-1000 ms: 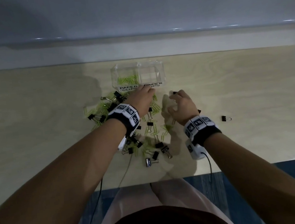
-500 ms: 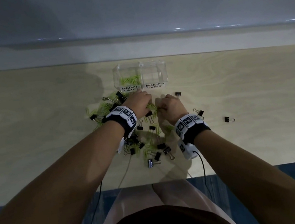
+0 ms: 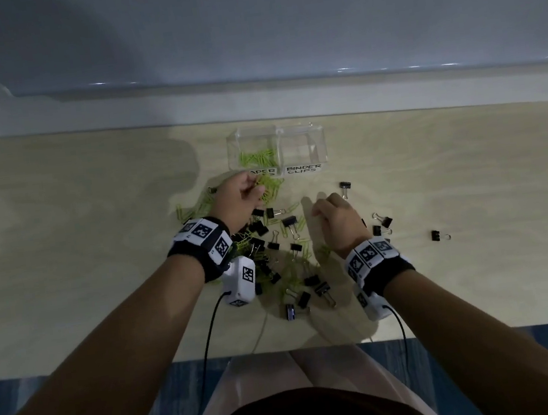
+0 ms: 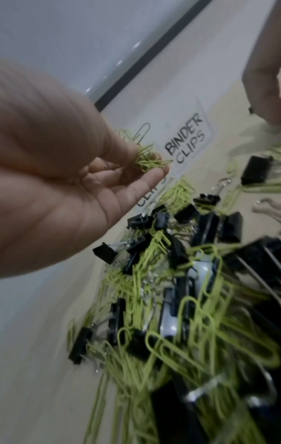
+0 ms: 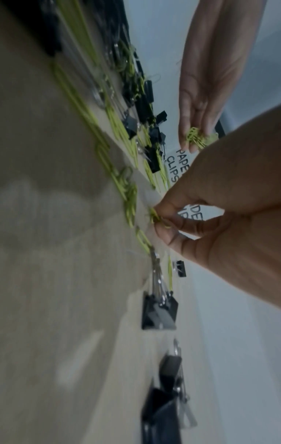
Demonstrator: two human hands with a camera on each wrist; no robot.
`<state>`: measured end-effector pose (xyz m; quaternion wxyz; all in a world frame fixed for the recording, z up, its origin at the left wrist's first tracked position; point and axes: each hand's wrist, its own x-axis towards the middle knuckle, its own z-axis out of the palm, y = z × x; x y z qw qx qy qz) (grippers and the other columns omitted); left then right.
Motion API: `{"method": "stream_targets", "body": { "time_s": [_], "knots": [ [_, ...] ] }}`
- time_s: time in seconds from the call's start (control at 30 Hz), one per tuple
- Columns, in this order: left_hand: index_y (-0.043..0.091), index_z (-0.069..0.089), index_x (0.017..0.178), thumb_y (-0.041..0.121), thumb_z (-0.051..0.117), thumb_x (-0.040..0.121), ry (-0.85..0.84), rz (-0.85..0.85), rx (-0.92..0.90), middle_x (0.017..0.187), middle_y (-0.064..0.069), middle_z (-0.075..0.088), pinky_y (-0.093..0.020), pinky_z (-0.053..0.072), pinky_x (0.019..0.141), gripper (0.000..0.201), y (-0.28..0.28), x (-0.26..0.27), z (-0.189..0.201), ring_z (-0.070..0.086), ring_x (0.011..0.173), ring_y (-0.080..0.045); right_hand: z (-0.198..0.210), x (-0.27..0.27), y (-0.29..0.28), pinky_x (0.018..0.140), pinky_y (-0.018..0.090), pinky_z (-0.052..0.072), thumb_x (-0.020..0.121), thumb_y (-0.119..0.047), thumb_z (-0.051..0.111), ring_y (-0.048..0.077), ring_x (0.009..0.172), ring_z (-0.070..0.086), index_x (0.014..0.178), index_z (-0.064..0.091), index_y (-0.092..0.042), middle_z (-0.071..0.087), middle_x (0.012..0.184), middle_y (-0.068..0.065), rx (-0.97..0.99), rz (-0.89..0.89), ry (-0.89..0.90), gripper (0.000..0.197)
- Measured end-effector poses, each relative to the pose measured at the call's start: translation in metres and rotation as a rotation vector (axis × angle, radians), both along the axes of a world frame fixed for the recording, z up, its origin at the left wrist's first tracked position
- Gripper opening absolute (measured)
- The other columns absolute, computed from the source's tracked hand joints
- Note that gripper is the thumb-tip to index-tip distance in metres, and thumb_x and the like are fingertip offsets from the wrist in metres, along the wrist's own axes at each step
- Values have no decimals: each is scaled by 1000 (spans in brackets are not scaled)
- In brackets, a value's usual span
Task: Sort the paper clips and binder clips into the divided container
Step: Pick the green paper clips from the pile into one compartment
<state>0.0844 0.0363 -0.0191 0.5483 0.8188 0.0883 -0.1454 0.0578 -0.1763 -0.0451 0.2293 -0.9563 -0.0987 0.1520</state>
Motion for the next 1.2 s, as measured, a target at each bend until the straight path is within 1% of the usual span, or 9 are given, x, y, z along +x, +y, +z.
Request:
{"method": "stream_targets", "body": {
  "time_s": [0.1,0.27,0.37,0.43,0.53,0.67,0.93,1.1,1.2],
  "knots": [
    [7,58,106,15,55,92,-62,73,0,106,-4,66,-24,56,77,16,3,16,12,66,87,-11,3,-3,5,71,30,41,79,11,49,33,89,54,102,60,-1,54,103,19,-12,-53,9,28],
    [9,60,108,16,55,92,-209,40,263,108,-4,66,-22,47,84,18,-1,56,25,61,95,-14,7,-1,10,68,29,38,86,-5,49,29,80,51,95,56,-4,55,93,14,9,-112,76,12],
    [10,58,117,17,56,91,-287,-117,480,118,-7,62,-30,44,92,27,-4,60,28,58,107,-21,5,-1,7,64,28,36,88,-16,53,22,70,45,85,56,-7,51,82,8,86,-147,66,10],
    [12,58,116,17,55,91,-340,-199,573,122,-6,58,-32,41,96,26,-10,49,26,53,112,-21,5,-2,2,61,27,35,82,-11,57,23,66,46,80,56,-7,50,78,7,136,-150,44,4],
    [14,60,114,19,55,90,-299,-441,547,122,-2,55,-32,39,101,24,-27,11,9,48,115,-19,2,-5,-6,60,27,37,73,1,58,28,66,51,79,59,-3,54,77,12,147,-126,6,7],
    [10,60,120,7,56,88,-207,-700,570,117,-4,55,-38,45,93,32,-43,-22,-20,48,108,-22,-2,-9,-13,62,37,52,74,6,59,28,68,57,81,64,-3,58,82,13,191,-128,-74,12],
    [6,64,96,16,58,87,-260,-610,577,102,-6,56,-33,43,90,15,-23,-18,-23,45,106,-23,-5,-16,-13,71,39,55,76,-1,60,28,80,56,90,65,-5,55,100,12,63,-265,-4,15],
    [6,52,118,33,70,79,-157,-536,617,118,-7,48,-38,42,97,51,-51,-13,-25,43,113,-25,1,-13,-4,74,31,47,75,1,56,31,83,55,90,65,1,54,103,19,12,-344,71,17],
    [5,53,112,27,72,79,-101,-493,627,116,-9,50,-36,45,91,44,-68,-14,-28,49,106,-24,11,-9,-2,74,31,48,80,-3,53,24,75,49,85,64,2,55,95,16,0,-298,86,13]
  ]
}}
